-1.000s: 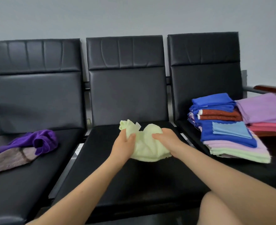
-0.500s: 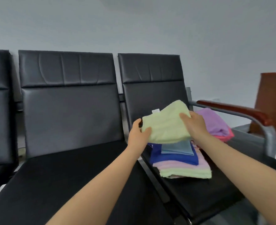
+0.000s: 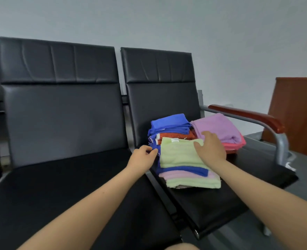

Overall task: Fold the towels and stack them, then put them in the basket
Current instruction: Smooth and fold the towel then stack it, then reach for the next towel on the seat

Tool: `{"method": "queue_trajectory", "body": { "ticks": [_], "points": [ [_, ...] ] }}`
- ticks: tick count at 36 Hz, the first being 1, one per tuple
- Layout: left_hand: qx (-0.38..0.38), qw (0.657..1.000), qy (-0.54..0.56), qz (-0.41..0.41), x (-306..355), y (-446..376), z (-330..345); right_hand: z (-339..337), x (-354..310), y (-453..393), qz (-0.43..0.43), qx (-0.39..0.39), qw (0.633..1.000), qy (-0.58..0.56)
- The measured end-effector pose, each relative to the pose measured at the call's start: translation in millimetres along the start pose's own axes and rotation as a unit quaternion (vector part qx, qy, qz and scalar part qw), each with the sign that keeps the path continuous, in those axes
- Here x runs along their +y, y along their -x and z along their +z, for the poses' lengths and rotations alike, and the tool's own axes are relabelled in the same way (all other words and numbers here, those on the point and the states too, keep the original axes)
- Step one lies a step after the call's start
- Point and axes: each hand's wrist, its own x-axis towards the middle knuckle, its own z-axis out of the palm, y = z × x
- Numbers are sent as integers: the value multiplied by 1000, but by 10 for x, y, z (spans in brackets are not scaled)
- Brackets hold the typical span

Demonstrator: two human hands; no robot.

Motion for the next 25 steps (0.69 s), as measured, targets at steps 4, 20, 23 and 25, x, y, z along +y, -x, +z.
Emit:
{"method": "queue_trajectory", "body": {
  "ticks": [4,20,23,25],
  "points": [
    [42,999,3,-17,-138,191,-568,-18,-594,264,-67,-51,989,-120],
    [262,942,-14,-209,-2019,1568,-3004,1160,-2969,1886,-147,-415,848,-296],
    [283,928,-66,-232,-2263,1868,-3457,1396,-3381,2153,-132,-437,830,-319],
    [307,914,-100,-245,-2403,2058,-3763,1589,-3657,2360,-135,-454,818,-327]
  ]
}}
